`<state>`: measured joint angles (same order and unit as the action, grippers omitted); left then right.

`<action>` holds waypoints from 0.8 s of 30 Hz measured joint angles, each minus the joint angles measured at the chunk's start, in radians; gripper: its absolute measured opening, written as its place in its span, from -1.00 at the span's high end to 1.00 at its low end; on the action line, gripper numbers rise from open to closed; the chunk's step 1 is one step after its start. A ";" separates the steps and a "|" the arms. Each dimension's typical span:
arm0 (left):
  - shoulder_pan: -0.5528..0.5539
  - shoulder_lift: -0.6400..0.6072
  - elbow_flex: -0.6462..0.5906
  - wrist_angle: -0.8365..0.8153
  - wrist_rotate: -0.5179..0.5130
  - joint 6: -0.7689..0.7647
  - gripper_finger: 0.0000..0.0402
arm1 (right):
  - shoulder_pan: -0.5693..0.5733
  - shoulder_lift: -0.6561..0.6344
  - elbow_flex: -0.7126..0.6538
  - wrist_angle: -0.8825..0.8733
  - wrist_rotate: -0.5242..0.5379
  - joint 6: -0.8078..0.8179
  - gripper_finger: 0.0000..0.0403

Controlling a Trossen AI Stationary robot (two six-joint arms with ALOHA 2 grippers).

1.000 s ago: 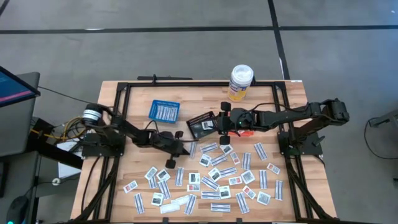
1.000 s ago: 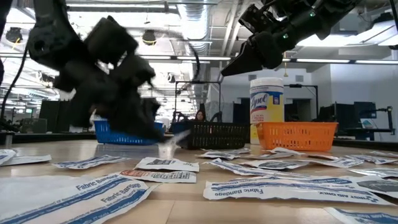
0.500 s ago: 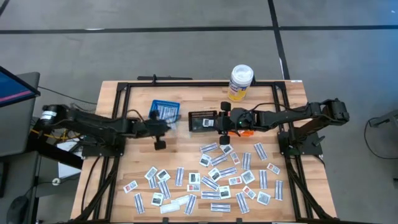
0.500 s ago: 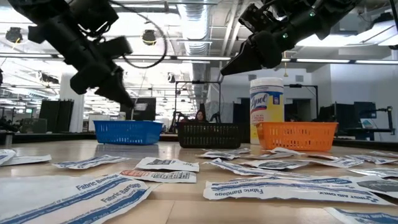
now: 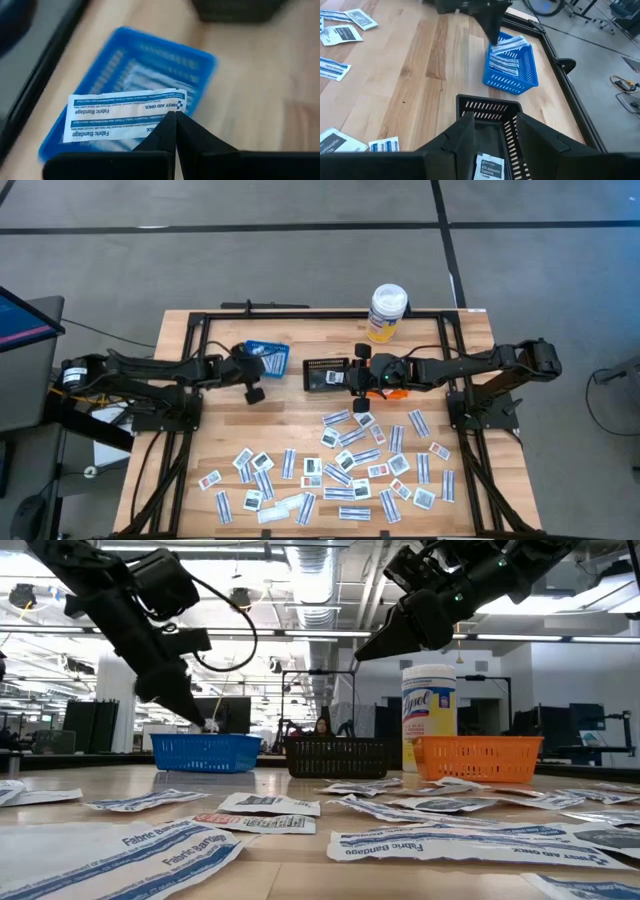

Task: Pick & Place First Aid Supplies
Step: Put the bandage into the blue container

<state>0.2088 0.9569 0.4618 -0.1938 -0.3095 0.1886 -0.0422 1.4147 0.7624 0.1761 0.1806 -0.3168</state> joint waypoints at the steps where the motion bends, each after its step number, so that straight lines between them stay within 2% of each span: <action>1: 0.005 0.001 0.000 -0.001 0.034 0.067 0.97 | 0.000 0.000 0.000 0.000 0.000 -0.001 0.30; 3: 0.012 0.002 0.000 0.006 0.088 0.144 0.97 | 0.000 0.000 0.000 0.000 0.000 -0.001 0.29; 7: 0.024 -0.001 0.000 0.006 0.194 0.153 0.97 | 0.000 0.000 0.000 0.000 0.000 0.000 0.29; 12: 0.054 -0.001 0.000 0.018 0.136 0.257 0.96 | 0.000 0.000 0.000 0.000 0.000 -0.001 0.30; 14: 0.085 -0.001 0.000 0.037 0.157 0.321 0.96 | 0.001 0.000 0.000 0.002 0.000 -0.005 0.29; 18: 0.161 -0.001 0.000 0.038 0.238 0.452 0.97 | 0.001 0.000 0.000 0.022 0.000 -0.007 0.29; 24: 0.283 0.025 0.000 0.039 0.438 0.460 0.97 | 0.000 0.000 0.000 0.030 0.000 -0.008 0.30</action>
<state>0.4919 0.9815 0.4618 -0.1548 0.1283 0.6487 -0.0418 1.4147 0.7624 0.2062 0.1806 -0.3244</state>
